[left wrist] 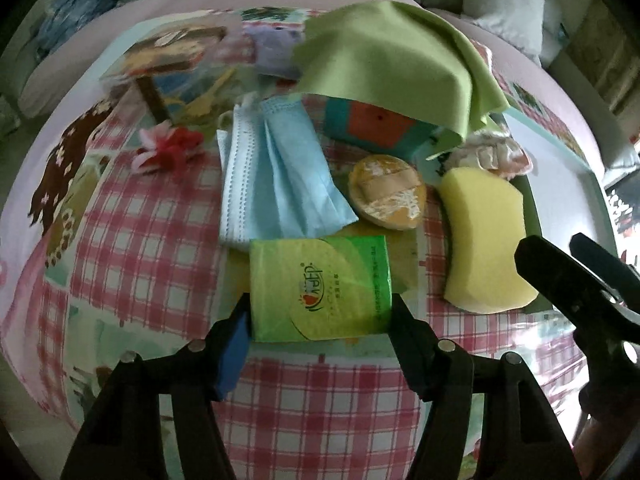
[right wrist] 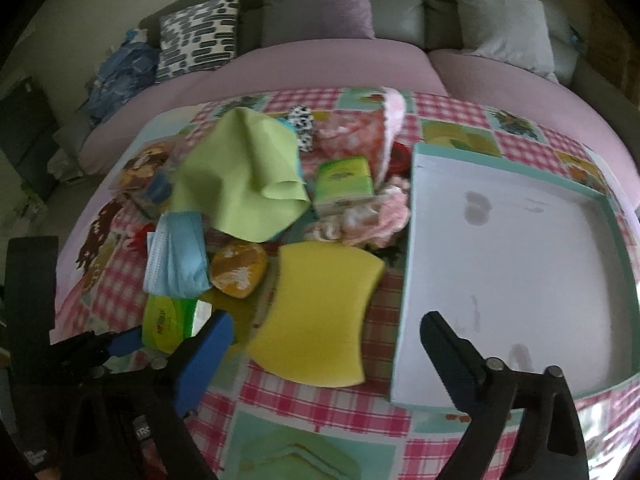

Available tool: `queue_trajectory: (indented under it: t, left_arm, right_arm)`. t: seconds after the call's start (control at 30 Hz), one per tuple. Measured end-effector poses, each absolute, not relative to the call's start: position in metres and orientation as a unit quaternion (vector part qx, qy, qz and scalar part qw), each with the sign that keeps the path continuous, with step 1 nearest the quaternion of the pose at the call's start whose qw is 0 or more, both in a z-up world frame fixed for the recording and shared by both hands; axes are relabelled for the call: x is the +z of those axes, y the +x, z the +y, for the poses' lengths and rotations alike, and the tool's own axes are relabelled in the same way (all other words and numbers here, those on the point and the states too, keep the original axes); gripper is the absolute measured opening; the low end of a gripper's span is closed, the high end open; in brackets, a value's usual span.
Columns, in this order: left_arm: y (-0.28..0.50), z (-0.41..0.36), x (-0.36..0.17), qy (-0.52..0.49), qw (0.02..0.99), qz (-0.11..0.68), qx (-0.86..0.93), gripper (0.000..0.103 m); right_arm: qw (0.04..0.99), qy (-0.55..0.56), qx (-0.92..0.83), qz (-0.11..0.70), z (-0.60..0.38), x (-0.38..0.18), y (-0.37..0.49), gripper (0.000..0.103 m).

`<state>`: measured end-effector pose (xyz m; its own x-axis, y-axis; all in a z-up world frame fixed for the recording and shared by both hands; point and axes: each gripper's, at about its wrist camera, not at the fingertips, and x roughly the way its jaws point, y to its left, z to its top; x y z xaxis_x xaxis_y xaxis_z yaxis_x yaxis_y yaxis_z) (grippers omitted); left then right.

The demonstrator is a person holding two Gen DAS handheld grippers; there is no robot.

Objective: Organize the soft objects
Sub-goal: 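Grasp the green tissue pack with the left tool while the right tool grasps the yellow sponge, then lift the tissue pack with the left tool while the right tool carries the sponge to the white tray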

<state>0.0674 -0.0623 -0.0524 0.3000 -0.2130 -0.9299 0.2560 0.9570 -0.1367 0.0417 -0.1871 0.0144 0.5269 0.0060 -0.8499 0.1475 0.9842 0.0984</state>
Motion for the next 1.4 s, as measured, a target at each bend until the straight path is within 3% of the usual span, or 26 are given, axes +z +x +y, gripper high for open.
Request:
queue_trajectory:
  t: [0.23, 0.67, 0.93, 1.4]
  left_arm:
    - [0.071, -0.038, -0.057, -0.004, 0.801, 0.580, -0.151, 0.066]
    - [0.072, -0.016, -0.053, -0.011, 0.796, 0.587, -0.146, 0.066]
    - [0.067, -0.008, -0.045, -0.015, 0.792, 0.591, -0.149, 0.066]
    - [0.062, -0.005, -0.040, -0.006, 0.789, 0.596, -0.147, 0.066]
  right_arm:
    - [0.863, 0.070, -0.026, 0.499, -0.177, 0.005, 0.055, 0.081]
    - [0.840, 0.055, -0.045, 0.538, -0.179, -0.021, 0.076, 0.075]
    - [0.836, 0.069, -0.043, 0.543, -0.179, -0.029, 0.075, 0.066]
    - [0.834, 0.103, -0.039, 0.540, -0.191, -0.036, 0.052, 0.066]
